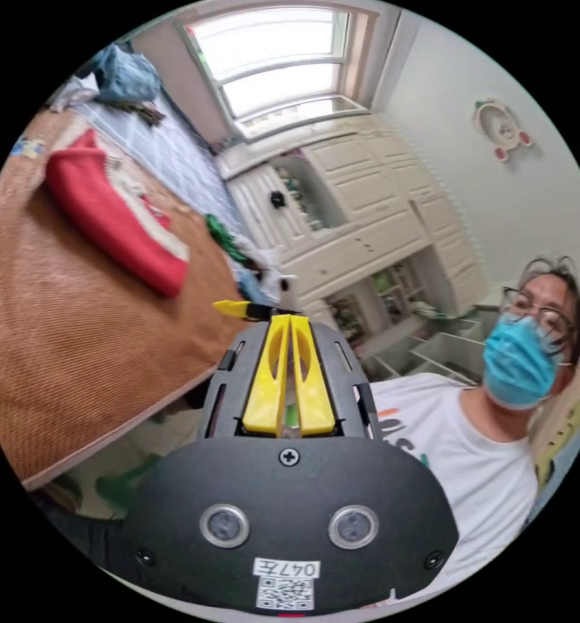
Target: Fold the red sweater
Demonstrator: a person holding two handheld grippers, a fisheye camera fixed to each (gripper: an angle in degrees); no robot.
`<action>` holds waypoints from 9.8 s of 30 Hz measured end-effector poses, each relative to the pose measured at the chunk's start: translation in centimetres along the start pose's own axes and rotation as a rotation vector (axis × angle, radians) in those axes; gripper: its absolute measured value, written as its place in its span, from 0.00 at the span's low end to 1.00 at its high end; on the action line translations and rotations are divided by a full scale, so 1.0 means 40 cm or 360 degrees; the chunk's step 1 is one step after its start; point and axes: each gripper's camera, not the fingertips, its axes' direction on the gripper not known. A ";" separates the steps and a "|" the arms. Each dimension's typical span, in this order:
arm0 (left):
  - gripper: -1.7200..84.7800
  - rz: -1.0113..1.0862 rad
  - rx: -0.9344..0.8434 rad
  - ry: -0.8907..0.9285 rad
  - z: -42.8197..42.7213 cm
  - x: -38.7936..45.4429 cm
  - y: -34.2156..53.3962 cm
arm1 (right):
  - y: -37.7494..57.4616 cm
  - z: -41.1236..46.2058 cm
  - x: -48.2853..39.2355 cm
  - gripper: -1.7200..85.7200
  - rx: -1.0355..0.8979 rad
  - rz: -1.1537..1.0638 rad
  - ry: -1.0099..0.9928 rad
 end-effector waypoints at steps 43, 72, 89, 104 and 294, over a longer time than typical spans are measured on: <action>0.15 0.0301 -0.0033 -0.1732 0.123 0.865 -0.199 | -0.105 0.280 -0.535 0.07 -0.0593 -0.0844 0.0115; 0.13 0.0592 -0.0365 -0.2040 0.371 1.243 -0.318 | 0.222 0.102 -0.147 0.04 0.0868 0.0343 0.0498; 0.09 0.1102 -0.0982 -0.1904 0.885 1.081 -0.759 | 0.841 0.262 0.306 0.01 0.0884 0.0655 0.0094; 0.04 0.0901 -0.0557 -0.1682 0.289 1.183 -0.980 | 0.991 0.440 0.402 0.01 0.0875 0.0635 0.0052; 0.03 0.1009 -0.0194 -0.1933 1.174 1.104 -0.475 | 0.711 0.193 0.212 0.03 0.0591 0.0249 0.0386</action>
